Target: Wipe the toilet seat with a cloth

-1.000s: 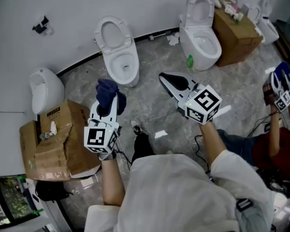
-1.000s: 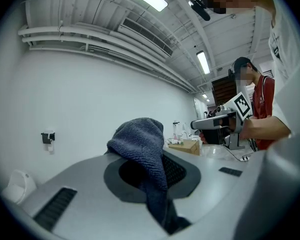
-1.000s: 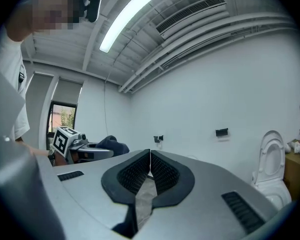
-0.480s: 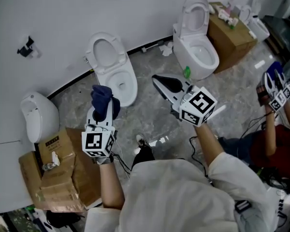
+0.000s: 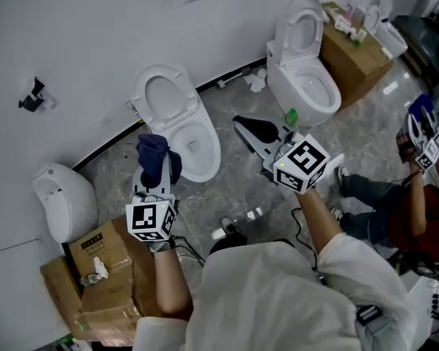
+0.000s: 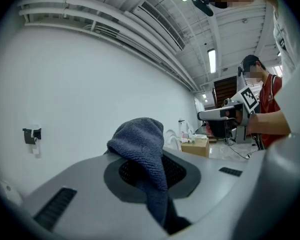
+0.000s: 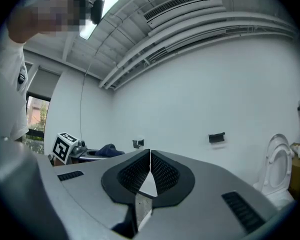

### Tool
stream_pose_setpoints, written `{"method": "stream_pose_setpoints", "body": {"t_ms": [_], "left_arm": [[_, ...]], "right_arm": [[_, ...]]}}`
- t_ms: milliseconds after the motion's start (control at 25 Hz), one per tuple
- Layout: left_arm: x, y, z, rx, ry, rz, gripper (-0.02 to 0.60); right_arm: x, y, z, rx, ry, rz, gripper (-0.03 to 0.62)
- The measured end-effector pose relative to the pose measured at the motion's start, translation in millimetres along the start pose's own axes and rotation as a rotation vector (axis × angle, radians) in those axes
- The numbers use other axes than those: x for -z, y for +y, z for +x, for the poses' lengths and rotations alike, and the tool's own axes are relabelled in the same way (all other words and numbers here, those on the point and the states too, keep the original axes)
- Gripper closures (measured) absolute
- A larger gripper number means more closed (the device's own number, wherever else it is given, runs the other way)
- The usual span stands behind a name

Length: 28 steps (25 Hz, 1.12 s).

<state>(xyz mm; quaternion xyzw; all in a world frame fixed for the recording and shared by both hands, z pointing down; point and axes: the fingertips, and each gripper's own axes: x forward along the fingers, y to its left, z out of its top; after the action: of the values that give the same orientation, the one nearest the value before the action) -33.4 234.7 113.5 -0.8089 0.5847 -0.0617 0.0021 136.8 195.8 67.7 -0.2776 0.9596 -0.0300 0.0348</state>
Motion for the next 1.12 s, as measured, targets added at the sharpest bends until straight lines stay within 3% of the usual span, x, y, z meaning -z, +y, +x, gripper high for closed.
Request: {"method": "stream_pose_setpoints", "body": {"t_ms": [280, 560, 1120], "left_arm": [[-1, 61, 44, 0.016, -0.083, 0.000, 0.545], [-2, 92, 85, 0.066, -0.096, -0.010, 0.554], [53, 160, 186, -0.065, -0.022, -0.061, 0.551]], "right_arm": [[18, -24, 67, -0.010, 0.066, -0.004, 0.566], [24, -54, 102, 0.053, 0.037, 0.042, 0.566], [80, -152, 186, 0.018, 0.056, 0.101, 0.566]]}}
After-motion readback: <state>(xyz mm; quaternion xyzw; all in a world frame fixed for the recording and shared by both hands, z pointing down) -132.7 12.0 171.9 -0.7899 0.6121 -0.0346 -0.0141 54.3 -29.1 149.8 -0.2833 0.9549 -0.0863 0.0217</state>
